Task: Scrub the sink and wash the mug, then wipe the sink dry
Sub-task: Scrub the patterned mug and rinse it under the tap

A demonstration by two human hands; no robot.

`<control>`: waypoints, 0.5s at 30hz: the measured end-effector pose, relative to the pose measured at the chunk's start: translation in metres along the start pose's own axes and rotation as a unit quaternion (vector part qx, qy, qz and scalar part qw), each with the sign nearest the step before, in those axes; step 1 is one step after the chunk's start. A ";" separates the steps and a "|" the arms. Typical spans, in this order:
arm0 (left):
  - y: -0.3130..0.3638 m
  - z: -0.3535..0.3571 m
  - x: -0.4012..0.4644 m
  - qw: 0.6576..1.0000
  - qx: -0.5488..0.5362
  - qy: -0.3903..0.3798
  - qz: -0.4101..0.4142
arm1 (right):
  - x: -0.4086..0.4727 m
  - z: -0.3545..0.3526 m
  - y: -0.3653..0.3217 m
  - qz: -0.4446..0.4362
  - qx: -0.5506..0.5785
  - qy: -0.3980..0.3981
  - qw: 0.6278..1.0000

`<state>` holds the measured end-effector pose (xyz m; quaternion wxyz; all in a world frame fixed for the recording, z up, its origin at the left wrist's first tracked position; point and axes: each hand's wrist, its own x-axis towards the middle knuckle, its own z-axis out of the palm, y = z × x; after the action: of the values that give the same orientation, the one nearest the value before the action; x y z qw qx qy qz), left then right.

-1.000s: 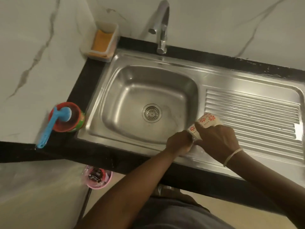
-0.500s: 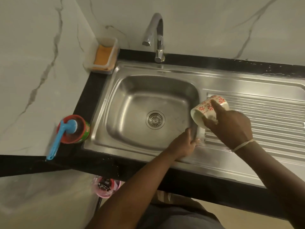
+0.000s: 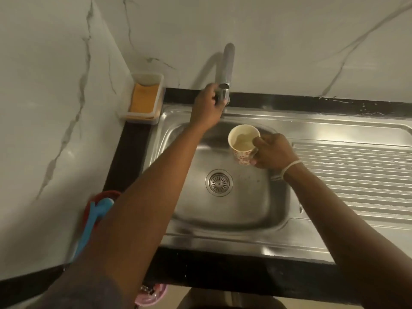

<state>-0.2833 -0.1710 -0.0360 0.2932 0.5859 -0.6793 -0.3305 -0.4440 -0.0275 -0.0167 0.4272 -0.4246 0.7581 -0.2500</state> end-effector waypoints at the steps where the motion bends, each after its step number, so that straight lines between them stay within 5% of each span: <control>1: 0.005 0.002 0.017 0.999 0.025 -0.021 0.016 | 0.005 0.009 -0.004 0.010 0.040 -0.001 0.999; 4: 0.005 0.017 0.045 0.995 0.071 -0.064 0.022 | 0.016 0.032 -0.013 0.026 0.110 -0.004 0.994; 10: -0.013 0.014 0.057 0.999 0.050 0.013 -0.018 | 0.027 0.052 -0.029 0.020 0.129 0.019 0.991; 15: -0.058 0.023 0.067 0.971 -0.163 -0.014 -0.174 | 0.034 0.054 -0.036 0.020 0.128 0.040 0.991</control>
<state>-0.2762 -0.2401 -0.0956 0.3135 0.6350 -0.5076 -0.4908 -0.3918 -0.0758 -0.0323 0.4521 -0.3405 0.7451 -0.3530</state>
